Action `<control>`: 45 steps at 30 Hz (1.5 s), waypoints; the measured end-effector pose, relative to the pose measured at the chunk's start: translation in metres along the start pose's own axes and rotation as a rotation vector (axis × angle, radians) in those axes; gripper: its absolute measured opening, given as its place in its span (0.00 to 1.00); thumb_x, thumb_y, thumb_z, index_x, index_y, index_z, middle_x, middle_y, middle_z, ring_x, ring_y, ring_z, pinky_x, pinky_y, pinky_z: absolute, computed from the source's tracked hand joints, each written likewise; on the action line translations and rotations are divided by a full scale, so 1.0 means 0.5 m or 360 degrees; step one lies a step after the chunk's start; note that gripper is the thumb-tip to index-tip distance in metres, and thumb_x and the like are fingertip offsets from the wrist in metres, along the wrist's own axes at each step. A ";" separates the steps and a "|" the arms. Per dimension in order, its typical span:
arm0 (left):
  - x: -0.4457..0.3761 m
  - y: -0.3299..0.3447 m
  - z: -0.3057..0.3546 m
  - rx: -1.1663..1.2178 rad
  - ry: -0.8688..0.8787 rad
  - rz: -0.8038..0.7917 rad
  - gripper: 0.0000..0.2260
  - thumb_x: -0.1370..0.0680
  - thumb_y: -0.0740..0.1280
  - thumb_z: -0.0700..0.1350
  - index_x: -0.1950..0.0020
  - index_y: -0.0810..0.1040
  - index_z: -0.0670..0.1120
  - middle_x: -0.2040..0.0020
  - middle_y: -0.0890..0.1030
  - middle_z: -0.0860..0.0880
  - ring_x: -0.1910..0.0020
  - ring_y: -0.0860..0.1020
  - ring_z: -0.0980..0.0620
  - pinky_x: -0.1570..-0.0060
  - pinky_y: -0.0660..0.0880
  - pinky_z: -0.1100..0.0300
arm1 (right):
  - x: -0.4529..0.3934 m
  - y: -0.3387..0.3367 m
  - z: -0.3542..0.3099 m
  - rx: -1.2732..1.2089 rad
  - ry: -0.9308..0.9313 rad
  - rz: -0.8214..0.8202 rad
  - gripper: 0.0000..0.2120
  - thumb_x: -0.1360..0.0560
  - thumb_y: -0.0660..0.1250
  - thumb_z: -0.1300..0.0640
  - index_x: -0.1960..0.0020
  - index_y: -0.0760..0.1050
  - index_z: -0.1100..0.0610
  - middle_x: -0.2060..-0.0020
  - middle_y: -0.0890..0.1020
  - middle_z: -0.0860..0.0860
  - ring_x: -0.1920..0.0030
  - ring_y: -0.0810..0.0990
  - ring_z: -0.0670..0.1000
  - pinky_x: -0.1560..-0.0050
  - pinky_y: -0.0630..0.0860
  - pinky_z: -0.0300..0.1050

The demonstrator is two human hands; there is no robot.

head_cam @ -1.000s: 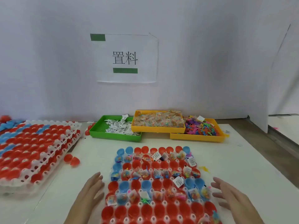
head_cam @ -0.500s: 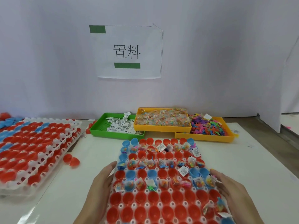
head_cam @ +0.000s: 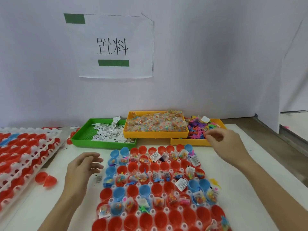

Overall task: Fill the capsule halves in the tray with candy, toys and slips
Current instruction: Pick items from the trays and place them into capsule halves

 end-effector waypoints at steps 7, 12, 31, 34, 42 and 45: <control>-0.049 0.049 0.100 -0.0408 0.0276 -0.0254 0.12 0.19 0.60 0.39 0.52 0.82 0.49 0.58 0.85 0.49 0.55 0.80 0.45 0.57 0.74 0.51 | -0.147 0.107 0.013 0.0439 -0.0119 -0.0109 0.10 0.22 0.69 0.59 0.42 0.82 0.59 0.48 0.83 0.55 0.53 0.77 0.50 0.52 0.72 0.42; -0.047 0.069 0.198 -0.0374 0.0463 -0.0567 0.12 0.18 0.60 0.43 0.48 0.83 0.53 0.53 0.85 0.50 0.54 0.82 0.52 0.54 0.75 0.53 | -0.177 0.147 0.021 0.0684 -0.0064 -0.0131 0.07 0.22 0.65 0.61 0.53 0.82 0.60 0.53 0.80 0.56 0.56 0.77 0.53 0.59 0.76 0.45; -0.057 0.120 0.187 -0.0380 0.0469 -0.0568 0.10 0.19 0.61 0.40 0.50 0.81 0.50 0.57 0.85 0.50 0.59 0.82 0.52 0.57 0.78 0.56 | -0.168 0.110 0.022 0.0330 -0.0061 0.0282 0.03 0.26 0.74 0.62 0.54 0.86 0.59 0.58 0.86 0.54 0.60 0.78 0.50 0.54 0.71 0.41; -0.063 0.122 0.176 -0.0485 0.0500 -0.0535 0.10 0.20 0.62 0.41 0.51 0.81 0.52 0.58 0.85 0.53 0.61 0.82 0.56 0.60 0.78 0.60 | -0.163 0.098 0.029 0.0209 -0.0048 0.0366 0.02 0.27 0.74 0.64 0.56 0.86 0.60 0.60 0.86 0.55 0.62 0.79 0.50 0.54 0.71 0.41; -0.130 0.168 0.158 -0.0814 0.0576 -0.0251 0.06 0.24 0.68 0.42 0.59 0.82 0.52 0.62 0.83 0.55 0.64 0.78 0.61 0.65 0.71 0.72 | -0.169 0.071 0.042 -0.0037 0.0023 0.0331 0.08 0.28 0.76 0.61 0.61 0.81 0.50 0.65 0.82 0.46 0.62 0.80 0.45 0.62 0.73 0.34; -0.159 0.236 0.161 -0.1104 0.0680 -0.0381 0.05 0.24 0.69 0.44 0.56 0.82 0.53 0.59 0.82 0.55 0.65 0.76 0.60 0.66 0.68 0.73 | -0.161 0.068 0.045 -0.0137 0.0008 0.0376 0.07 0.28 0.76 0.60 0.60 0.81 0.50 0.64 0.82 0.46 0.60 0.80 0.43 0.62 0.69 0.19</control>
Point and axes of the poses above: each hand's wrist, its own x-axis away from the middle knuckle, its own y-axis out of the palm, z = x × y, the point moved 5 cm from there along -x, towards the middle knuckle
